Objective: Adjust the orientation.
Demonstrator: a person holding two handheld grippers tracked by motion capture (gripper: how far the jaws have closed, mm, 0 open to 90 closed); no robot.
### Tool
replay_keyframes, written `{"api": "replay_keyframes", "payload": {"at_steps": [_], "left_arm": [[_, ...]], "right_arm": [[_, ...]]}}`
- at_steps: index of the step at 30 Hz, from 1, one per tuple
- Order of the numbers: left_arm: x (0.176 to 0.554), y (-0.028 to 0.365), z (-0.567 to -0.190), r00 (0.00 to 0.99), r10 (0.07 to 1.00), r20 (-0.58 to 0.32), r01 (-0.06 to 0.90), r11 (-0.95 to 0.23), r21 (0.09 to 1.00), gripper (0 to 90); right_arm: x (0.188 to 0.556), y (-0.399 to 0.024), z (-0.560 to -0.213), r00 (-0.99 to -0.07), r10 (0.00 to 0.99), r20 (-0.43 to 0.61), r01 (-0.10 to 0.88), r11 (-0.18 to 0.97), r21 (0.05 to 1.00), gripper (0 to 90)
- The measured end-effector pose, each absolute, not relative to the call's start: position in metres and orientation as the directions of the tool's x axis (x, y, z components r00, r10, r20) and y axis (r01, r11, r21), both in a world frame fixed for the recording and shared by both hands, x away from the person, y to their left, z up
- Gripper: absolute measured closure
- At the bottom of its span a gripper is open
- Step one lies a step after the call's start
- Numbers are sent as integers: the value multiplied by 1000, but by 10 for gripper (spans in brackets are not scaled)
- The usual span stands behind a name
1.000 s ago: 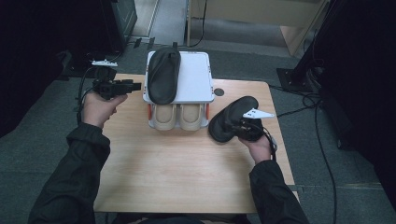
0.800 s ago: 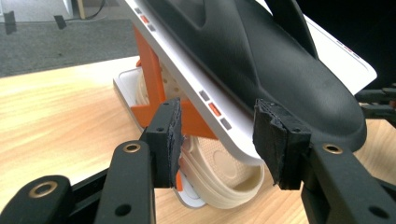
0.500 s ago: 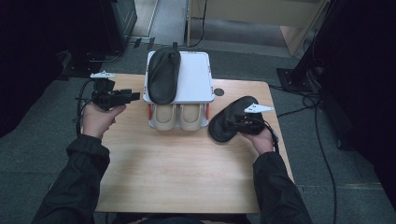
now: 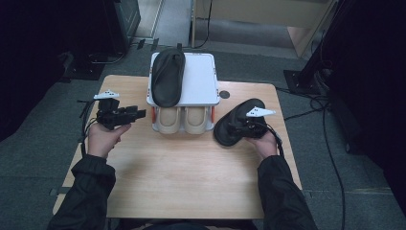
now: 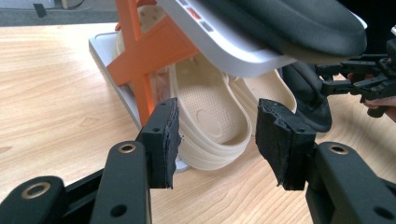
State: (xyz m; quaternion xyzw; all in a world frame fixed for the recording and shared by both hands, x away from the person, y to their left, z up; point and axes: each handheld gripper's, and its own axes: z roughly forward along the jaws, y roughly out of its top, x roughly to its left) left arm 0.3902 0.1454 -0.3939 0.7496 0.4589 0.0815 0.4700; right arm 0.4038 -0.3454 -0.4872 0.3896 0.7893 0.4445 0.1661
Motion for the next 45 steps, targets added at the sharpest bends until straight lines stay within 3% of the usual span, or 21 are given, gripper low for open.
{"api": "replay_keyframes", "payload": {"at_steps": [5, 10, 14, 24, 34, 45], "left_arm": [[388, 148, -397, 564, 765, -310, 609, -132, 782, 498], [387, 152, -400, 561, 765, -316, 613, -127, 780, 500], [387, 153, -400, 560, 762, -324, 611, -116, 783, 501], [389, 151, -404, 571, 756, -320, 611, -130, 781, 501], [386, 153, -406, 573, 756, -318, 601, -123, 790, 510], [379, 155, -411, 588, 750, -303, 578, -126, 806, 547]], "right_arm": [[396, -338, -484, -628, 776, 56, 461, 314, 830, 584], [391, -334, -481, -622, 781, 55, 475, 320, 820, 602], [387, -337, -480, -613, 779, 131, 519, 272, 810, 632], [374, -334, -471, -606, 771, 195, 542, 221, 811, 611], [398, -369, -471, -500, 841, 208, 557, 129, 821, 725], [424, -389, -483, -420, 894, 152, 590, 142, 795, 791]]}}
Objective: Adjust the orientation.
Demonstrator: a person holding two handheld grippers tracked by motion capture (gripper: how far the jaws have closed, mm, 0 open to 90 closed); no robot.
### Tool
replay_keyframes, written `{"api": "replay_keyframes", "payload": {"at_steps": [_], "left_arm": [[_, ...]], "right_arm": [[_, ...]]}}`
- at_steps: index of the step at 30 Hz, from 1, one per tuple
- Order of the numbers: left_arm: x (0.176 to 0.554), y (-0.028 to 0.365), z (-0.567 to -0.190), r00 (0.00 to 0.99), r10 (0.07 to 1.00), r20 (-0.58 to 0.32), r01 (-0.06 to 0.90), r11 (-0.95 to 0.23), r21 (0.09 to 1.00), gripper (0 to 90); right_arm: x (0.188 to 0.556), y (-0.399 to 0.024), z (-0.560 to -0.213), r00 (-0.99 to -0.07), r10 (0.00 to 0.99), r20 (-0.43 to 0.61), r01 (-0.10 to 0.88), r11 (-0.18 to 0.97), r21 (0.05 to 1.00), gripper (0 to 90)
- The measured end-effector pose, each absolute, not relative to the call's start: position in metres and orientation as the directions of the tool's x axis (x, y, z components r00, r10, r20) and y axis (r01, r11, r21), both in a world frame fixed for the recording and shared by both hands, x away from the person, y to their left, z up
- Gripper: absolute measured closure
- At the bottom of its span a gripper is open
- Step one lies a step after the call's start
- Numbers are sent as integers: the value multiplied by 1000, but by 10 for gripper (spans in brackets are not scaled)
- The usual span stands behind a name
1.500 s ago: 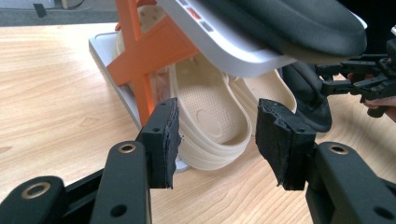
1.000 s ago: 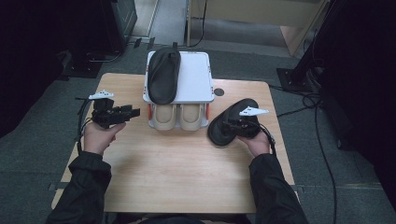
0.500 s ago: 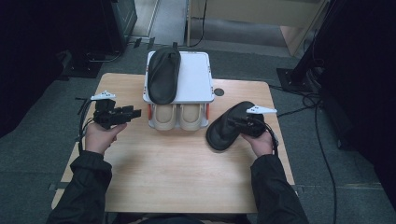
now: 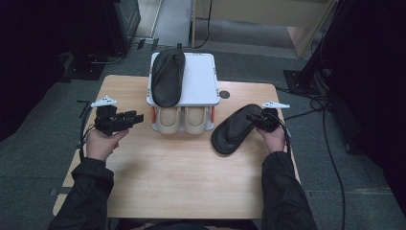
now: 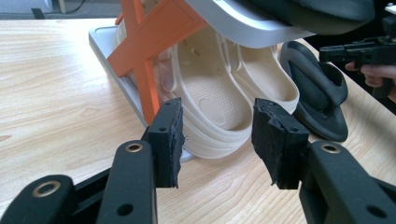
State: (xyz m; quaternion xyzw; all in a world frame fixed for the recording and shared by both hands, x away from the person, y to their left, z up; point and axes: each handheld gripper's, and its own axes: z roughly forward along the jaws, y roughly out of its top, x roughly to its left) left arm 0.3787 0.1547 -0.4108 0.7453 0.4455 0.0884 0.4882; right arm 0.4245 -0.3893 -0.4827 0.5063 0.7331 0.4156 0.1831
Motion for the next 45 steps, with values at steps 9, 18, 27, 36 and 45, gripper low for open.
{"api": "replay_keyframes", "payload": {"at_steps": [9, 18, 27, 36, 45], "left_arm": [[377, 155, -413, 597, 751, -283, 560, -138, 817, 558], [380, 158, -415, 596, 751, -286, 555, -128, 822, 557], [386, 164, -418, 581, 754, -308, 556, -91, 826, 558], [392, 163, -419, 580, 755, -306, 562, -98, 821, 558], [395, 164, -420, 577, 757, -305, 566, -102, 818, 558]], "right_arm": [[424, -396, -491, -412, 901, 138, 627, 170, 760, 795], [407, -399, -489, -412, 900, 140, 634, 173, 754, 793], [392, -405, -491, -403, 904, 141, 645, 172, 744, 791], [379, -404, -490, -407, 902, 143, 649, 175, 741, 790], [365, -399, -486, -427, 892, 146, 650, 191, 735, 785]]}}
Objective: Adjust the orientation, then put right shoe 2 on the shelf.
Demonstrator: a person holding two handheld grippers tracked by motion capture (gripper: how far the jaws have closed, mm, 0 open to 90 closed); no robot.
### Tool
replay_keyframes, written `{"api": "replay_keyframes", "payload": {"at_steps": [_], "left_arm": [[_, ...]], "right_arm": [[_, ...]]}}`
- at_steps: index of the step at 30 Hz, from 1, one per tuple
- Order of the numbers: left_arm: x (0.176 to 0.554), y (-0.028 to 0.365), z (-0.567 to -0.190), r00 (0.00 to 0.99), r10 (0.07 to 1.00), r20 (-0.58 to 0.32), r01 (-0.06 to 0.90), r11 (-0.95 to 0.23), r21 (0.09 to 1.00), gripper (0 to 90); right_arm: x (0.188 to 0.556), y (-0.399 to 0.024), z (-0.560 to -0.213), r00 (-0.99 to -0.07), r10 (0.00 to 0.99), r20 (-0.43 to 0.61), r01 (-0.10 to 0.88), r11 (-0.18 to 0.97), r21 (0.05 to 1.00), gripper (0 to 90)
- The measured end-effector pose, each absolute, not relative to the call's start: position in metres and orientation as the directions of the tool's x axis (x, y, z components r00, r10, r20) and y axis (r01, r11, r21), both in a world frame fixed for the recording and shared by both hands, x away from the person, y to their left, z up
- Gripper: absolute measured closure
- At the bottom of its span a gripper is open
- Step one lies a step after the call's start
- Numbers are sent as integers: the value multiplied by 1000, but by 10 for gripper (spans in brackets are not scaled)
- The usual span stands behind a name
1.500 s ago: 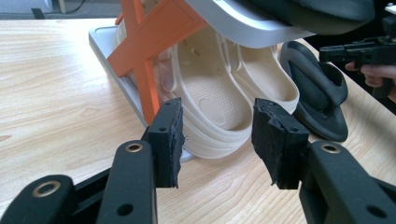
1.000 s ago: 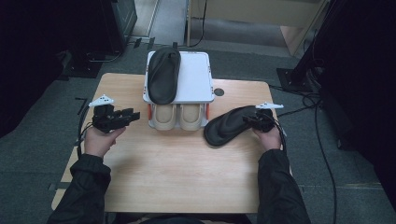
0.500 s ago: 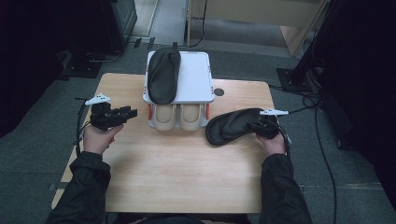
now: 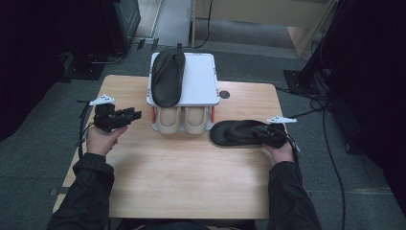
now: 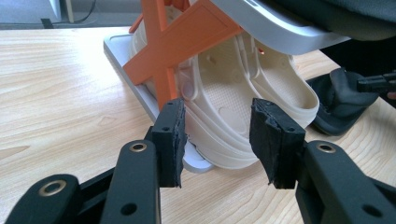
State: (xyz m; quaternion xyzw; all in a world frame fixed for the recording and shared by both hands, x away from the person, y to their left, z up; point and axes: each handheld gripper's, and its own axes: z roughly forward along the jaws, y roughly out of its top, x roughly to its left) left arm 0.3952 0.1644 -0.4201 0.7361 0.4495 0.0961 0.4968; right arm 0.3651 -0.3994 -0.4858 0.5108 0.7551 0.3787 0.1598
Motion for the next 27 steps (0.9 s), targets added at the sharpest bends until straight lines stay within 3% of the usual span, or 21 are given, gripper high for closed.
{"api": "replay_keyframes", "payload": {"at_steps": [27], "left_arm": [[400, 170, -426, 568, 749, -342, 594, -85, 800, 557]], "right_arm": [[322, -366, -482, -519, 842, 148, 645, 272, 714, 783]]}}
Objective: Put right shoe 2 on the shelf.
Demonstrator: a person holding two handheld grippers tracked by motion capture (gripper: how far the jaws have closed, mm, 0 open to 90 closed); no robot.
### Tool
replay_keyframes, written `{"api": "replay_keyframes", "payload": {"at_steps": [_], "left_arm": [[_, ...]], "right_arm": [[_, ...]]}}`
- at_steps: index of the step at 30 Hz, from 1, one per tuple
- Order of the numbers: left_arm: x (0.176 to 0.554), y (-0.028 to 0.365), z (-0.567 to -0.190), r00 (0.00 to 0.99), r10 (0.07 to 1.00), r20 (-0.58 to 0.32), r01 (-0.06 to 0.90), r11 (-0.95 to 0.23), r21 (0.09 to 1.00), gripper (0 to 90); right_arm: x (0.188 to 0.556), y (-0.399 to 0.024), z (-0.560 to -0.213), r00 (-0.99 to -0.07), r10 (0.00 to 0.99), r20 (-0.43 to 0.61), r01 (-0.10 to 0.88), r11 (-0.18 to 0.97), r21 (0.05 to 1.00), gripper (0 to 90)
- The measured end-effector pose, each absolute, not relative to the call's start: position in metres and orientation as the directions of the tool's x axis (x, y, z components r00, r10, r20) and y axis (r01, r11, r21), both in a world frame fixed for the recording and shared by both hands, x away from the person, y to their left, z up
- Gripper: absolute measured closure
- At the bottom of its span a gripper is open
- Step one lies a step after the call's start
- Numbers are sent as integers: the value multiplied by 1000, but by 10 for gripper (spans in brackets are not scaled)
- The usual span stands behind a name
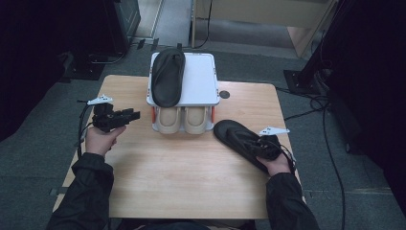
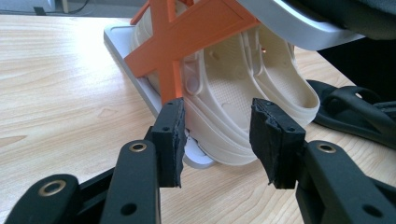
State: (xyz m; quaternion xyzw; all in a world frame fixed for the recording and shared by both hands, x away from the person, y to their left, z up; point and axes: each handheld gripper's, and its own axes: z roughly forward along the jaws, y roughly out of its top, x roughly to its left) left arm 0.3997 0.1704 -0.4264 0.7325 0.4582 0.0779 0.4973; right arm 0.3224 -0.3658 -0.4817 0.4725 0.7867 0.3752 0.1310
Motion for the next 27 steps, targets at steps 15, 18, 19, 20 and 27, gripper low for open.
{"api": "replay_keyframes", "payload": {"at_steps": [15, 18, 19, 20, 27], "left_arm": [[400, 169, -427, 569, 749, -340, 596, -90, 798, 557], [400, 170, -427, 567, 750, -340, 596, -88, 798, 557], [400, 170, -427, 567, 750, -340, 595, -88, 798, 557], [400, 170, -427, 567, 750, -340, 596, -89, 798, 557], [400, 169, -428, 566, 749, -344, 599, -88, 796, 557]], "right_arm": [[315, -345, -480, -582, 792, 185, 624, 289, 726, 756], [315, -348, -473, -576, 799, 174, 607, 275, 746, 742], [315, -351, -470, -571, 802, 172, 598, 263, 757, 732], [315, -352, -468, -565, 807, 174, 593, 250, 765, 729], [322, -362, -459, -544, 824, 158, 565, 220, 795, 679]]}}
